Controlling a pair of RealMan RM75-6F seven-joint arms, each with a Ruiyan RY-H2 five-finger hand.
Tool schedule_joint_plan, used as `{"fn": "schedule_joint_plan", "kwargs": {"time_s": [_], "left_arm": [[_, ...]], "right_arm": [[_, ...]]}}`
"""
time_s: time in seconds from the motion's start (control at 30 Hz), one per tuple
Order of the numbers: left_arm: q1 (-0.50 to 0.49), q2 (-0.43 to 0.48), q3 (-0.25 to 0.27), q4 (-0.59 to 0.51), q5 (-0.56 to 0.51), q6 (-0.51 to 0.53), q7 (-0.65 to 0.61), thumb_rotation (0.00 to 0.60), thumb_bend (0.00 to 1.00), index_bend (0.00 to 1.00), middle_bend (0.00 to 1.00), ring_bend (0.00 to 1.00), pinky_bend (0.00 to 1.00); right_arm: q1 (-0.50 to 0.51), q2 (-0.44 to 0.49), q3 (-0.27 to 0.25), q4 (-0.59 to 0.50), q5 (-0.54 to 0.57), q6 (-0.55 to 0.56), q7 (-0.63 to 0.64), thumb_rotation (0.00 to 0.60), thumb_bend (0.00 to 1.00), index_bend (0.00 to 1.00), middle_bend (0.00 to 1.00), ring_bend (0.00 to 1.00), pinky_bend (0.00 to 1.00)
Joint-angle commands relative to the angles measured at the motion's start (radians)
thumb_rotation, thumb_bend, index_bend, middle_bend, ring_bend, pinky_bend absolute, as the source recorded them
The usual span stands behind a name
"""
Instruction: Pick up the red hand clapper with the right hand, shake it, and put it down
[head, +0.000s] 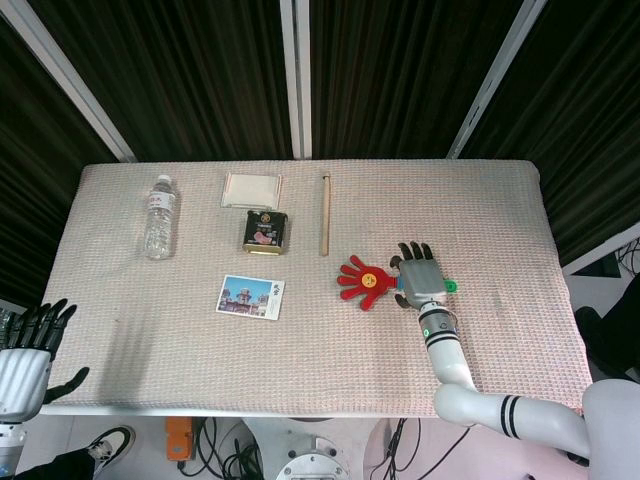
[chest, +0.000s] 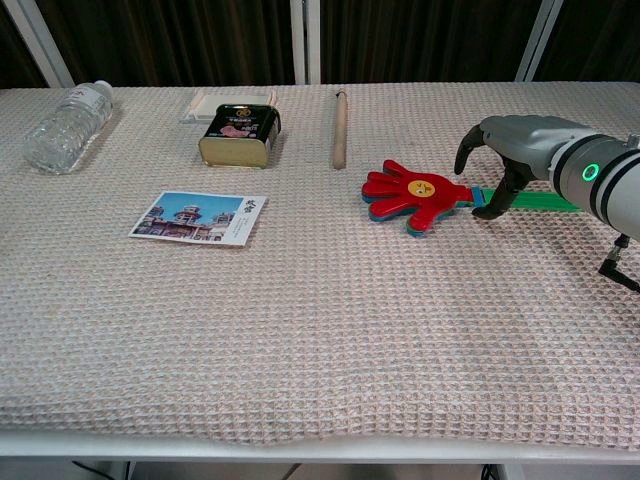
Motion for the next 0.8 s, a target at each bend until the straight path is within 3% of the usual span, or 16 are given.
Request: {"fn": "schedule_joint_plan", "kwargs": {"time_s": [0.03, 0.23, 0.47, 0.8], "left_arm": [[0.002, 0.002, 0.001, 0.000, -0.002, 0.000, -0.004, 0.600, 0.18, 0.04, 0.00, 0.00, 0.00], [0.007, 0.003, 0.002, 0.005, -0.005, 0.004, -0.010, 0.600, 0.18, 0.04, 0.00, 0.00, 0.00], [0.010, 0.004, 0.000, 0.011, -0.009, 0.007, -0.020, 0.600, 0.18, 0.04, 0.00, 0.00, 0.00], [0.012, 0.002, -0.001, 0.018, -0.013, 0.008, -0.027, 0.600, 0.18, 0.04, 0.00, 0.00, 0.00]], "right_arm": [[0.001, -0.013, -0.002, 0.011, -0.004, 0.009, 0.007, 0.600, 0.20, 0.34, 0.10, 0.00, 0.00], [0.008, -0.039, -0.006, 0.038, 0.000, 0.013, 0.009, 0.600, 0.21, 0.36, 0.11, 0.00, 0.00], [0.013, -0.060, -0.001, 0.065, -0.002, 0.009, 0.023, 0.600, 0.31, 0.38, 0.11, 0.00, 0.00], [0.018, -0.072, -0.001, 0.083, 0.005, -0.004, 0.028, 0.600, 0.32, 0.42, 0.13, 0.00, 0.00]]}}
